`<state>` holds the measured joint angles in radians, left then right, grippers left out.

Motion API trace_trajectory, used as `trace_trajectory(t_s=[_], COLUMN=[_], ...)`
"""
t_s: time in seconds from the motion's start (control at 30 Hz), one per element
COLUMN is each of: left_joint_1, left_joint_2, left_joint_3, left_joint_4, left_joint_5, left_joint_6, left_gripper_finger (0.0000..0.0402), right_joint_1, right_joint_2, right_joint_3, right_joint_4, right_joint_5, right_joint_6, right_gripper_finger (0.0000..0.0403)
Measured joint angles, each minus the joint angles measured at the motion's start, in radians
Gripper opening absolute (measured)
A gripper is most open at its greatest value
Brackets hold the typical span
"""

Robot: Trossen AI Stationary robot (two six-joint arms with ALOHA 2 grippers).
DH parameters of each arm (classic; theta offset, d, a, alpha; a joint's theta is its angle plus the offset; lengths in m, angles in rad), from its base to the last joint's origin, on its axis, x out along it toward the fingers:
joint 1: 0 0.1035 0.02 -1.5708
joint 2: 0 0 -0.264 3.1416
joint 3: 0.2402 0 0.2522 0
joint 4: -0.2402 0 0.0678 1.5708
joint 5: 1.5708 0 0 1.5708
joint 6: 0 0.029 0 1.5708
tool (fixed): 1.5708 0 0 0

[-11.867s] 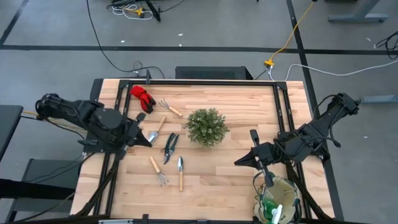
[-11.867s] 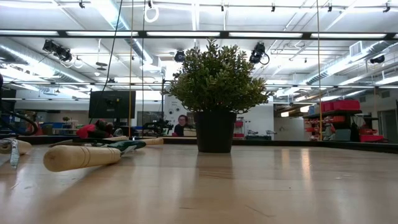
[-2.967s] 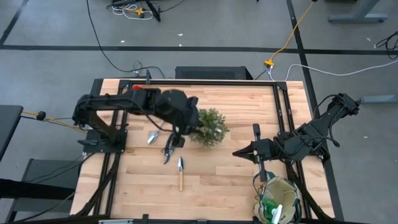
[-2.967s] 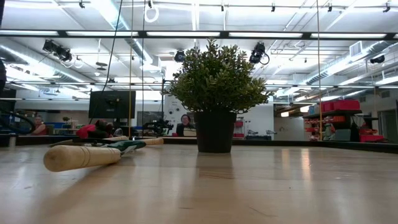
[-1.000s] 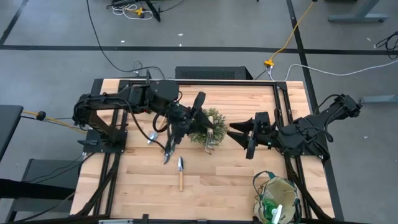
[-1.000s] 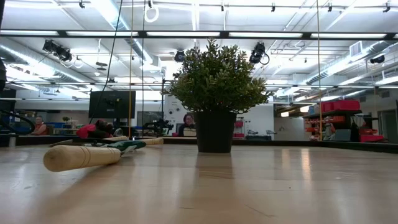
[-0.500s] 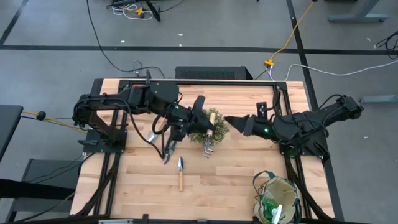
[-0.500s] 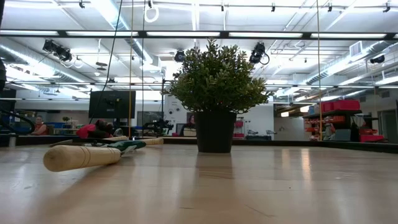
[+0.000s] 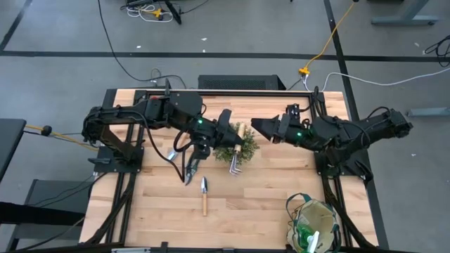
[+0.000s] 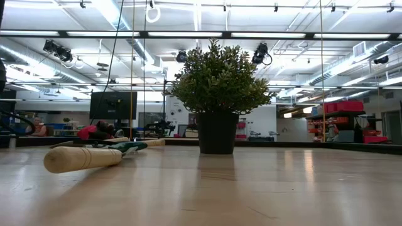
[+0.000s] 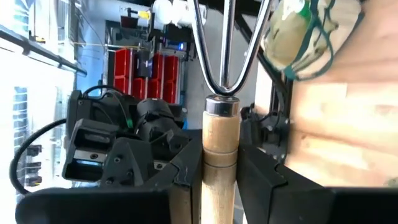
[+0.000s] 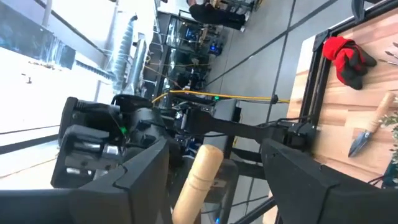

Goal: Pick & Place Garden tools in Gardening bag
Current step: Put the bottom brown hand rake into the white gardening bag

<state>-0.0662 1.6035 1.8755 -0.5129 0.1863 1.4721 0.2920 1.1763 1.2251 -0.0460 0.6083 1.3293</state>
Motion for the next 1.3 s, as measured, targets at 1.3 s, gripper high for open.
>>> trace_trajectory(t_s=[1.3], left_joint_1=[0.013], left_joint_2=[0.0], left_joint_3=[0.0], left_joint_4=[-0.041], left_joint_5=[-0.097], left_joint_6=[0.06], left_gripper_finger=[0.0081], right_joint_1=[-0.131], right_joint_2=[0.14], right_joint_3=[0.0], right_joint_4=[0.248], right_joint_5=[-0.206], right_joint_6=[0.047], right_gripper_finger=[0.0215])
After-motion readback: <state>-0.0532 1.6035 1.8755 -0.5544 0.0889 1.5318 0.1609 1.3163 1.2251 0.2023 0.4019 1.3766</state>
